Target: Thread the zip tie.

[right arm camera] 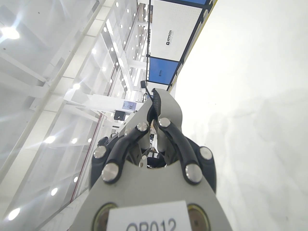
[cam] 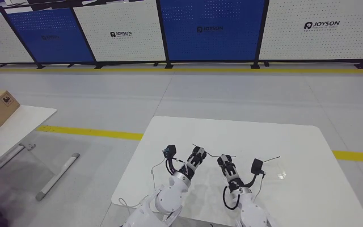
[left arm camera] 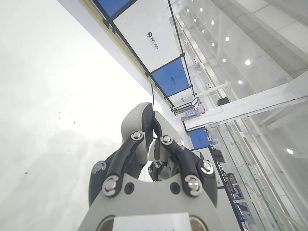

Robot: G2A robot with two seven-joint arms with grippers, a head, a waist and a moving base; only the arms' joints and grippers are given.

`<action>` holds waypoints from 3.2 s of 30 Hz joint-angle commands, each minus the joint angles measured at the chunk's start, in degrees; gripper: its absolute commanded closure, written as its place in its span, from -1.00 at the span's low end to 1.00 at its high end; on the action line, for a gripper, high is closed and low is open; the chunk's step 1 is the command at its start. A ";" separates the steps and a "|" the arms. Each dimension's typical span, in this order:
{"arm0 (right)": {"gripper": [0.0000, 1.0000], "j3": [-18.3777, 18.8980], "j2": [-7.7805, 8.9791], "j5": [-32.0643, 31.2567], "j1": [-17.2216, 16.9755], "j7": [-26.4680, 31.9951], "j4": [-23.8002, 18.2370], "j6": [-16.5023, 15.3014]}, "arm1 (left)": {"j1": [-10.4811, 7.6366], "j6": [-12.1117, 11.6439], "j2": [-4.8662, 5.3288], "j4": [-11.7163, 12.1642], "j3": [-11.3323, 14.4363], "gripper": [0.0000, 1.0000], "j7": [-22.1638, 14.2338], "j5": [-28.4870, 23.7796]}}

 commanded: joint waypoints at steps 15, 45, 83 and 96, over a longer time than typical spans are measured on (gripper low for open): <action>1.00 1.39 0.07 1.28 -0.98 0.54 -0.82 1.47 | -0.30 0.02 -0.12 0.91 0.89 1.00 1.70 4.57; 1.00 1.40 0.11 1.20 -0.84 1.82 -1.02 1.98 | -0.46 0.10 -0.50 1.98 1.60 1.00 3.75 6.72; 1.00 -0.11 -0.59 0.47 1.43 1.60 1.23 2.83 | -0.46 0.10 -0.50 1.98 1.60 1.00 3.75 6.72; 1.00 0.02 -0.54 -0.01 1.36 1.86 1.40 2.60 | -0.46 0.10 -0.50 1.98 1.60 1.00 3.75 6.72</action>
